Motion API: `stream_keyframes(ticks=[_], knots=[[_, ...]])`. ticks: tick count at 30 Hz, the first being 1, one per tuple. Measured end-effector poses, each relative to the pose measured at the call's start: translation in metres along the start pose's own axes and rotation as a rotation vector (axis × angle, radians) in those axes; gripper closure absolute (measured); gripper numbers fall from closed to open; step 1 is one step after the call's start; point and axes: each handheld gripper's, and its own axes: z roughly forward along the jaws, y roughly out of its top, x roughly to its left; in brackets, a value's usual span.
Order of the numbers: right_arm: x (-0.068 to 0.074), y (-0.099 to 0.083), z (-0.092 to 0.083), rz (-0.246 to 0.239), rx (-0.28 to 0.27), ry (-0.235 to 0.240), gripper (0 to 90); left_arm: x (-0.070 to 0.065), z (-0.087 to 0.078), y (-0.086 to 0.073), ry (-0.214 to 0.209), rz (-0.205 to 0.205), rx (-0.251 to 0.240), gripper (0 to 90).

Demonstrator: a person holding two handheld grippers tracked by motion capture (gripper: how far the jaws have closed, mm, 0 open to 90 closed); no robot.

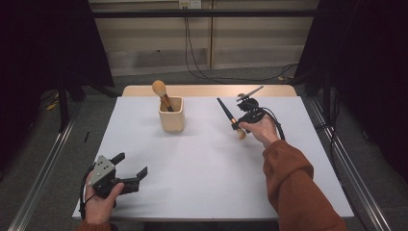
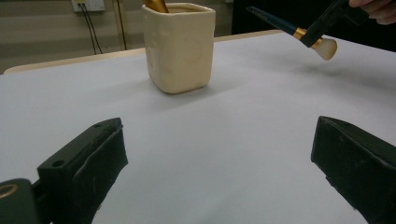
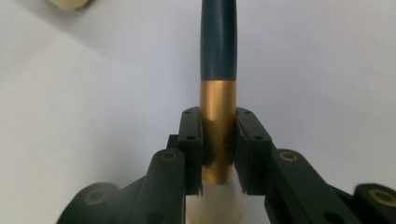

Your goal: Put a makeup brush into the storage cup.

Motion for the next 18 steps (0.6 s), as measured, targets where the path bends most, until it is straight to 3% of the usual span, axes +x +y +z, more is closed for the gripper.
stream_keyframes(ticks=[5,10,18], knots=[[-0.003,-0.006,-0.004,0.011,-0.094,-0.003,74.7,0.000,0.000,0.000,0.000,-0.005,-0.001,3.2],[-0.001,-0.014,-0.005,-0.021,-0.192,-0.026,74.7,0.000,0.000,0.000,0.001,-0.008,-0.003,3.2],[-0.005,-0.024,-0.013,-0.025,-0.304,0.018,74.7,0.001,-0.001,0.000,0.002,-0.015,-0.010,3.2]])
